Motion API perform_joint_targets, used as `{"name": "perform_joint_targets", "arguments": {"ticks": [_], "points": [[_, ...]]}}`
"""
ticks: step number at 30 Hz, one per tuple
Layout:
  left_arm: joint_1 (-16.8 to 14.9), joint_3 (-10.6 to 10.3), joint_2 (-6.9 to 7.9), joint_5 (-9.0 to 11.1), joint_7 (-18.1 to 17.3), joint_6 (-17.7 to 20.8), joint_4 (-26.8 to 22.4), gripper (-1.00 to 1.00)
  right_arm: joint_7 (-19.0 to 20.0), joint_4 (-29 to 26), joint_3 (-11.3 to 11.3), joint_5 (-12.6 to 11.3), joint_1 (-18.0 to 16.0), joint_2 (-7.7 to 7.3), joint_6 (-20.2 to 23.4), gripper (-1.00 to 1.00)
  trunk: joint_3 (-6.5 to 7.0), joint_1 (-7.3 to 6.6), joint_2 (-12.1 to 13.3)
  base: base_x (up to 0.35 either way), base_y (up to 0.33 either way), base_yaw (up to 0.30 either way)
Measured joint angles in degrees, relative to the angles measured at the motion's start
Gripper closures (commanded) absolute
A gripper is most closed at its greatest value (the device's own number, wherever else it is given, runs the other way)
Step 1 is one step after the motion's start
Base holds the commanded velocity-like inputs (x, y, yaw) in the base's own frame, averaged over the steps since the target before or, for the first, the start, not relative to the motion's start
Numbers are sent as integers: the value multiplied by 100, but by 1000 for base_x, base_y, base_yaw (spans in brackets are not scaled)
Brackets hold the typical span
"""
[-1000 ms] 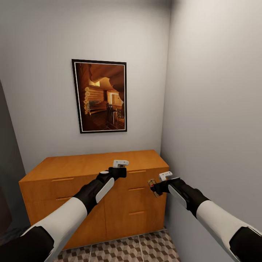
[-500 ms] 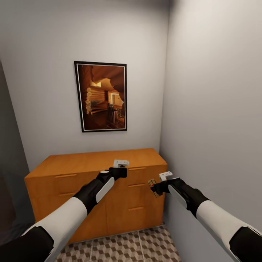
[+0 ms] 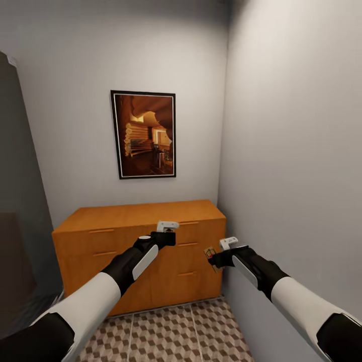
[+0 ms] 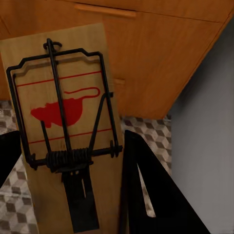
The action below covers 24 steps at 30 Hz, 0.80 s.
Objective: Take the four mousetraps from the cabinet in the bathroom and place them on the bathroom floor. Make sure all four end up on the same floor surface, and ensure that at least two of them are either under or directly next to the same bathroom sink.
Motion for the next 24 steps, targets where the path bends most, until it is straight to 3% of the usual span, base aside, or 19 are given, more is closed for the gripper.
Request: {"name": "perform_joint_targets", "arguments": {"ticks": [24], "points": [[0, 0, 0, 0, 0, -1, 0, 100, -9, 0, 0, 1, 0, -5, 4, 100, 0, 0, 0, -340, 0, 0]]}}
